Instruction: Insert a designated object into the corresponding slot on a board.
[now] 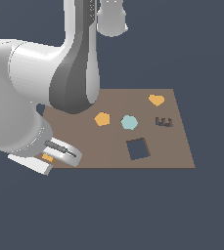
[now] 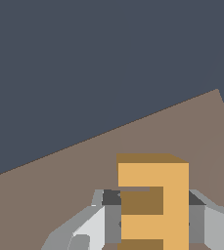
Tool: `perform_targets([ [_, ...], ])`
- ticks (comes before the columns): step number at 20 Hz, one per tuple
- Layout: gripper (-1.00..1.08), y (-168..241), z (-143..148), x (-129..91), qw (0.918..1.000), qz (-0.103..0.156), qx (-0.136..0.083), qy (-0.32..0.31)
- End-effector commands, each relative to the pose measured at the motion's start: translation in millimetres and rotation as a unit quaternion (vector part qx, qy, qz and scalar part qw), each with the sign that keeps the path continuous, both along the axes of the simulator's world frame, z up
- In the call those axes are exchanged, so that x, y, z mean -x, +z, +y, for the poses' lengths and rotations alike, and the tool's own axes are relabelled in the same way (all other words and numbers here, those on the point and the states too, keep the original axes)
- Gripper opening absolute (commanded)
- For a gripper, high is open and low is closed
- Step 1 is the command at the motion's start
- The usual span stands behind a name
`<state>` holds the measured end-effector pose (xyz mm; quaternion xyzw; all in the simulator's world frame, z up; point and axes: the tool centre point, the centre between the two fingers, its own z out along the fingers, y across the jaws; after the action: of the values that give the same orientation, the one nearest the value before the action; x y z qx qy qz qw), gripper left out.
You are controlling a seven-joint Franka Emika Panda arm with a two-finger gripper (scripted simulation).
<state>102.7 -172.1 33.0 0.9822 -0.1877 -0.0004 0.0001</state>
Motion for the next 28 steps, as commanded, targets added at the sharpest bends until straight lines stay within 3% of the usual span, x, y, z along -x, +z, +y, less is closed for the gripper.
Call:
perform_targets([
  [1,-1.0,0.0,2.6,-1.7,1.0,0.0,0.0,0.006],
  [9,-1.0,0.7,30.0,-18.7,0.9972,0.0,0.0,0.075],
  [14,-1.0,1.4,62.6,-32.7,0.9886,0.0,0.0,0.151],
  [21,-1.0,2.4,111.8,-44.0,0.9667,0.0,0.0,0.256],
  [28,-1.0,3.3,161.0,-44.5,0.9349,0.0,0.001,0.355],
])
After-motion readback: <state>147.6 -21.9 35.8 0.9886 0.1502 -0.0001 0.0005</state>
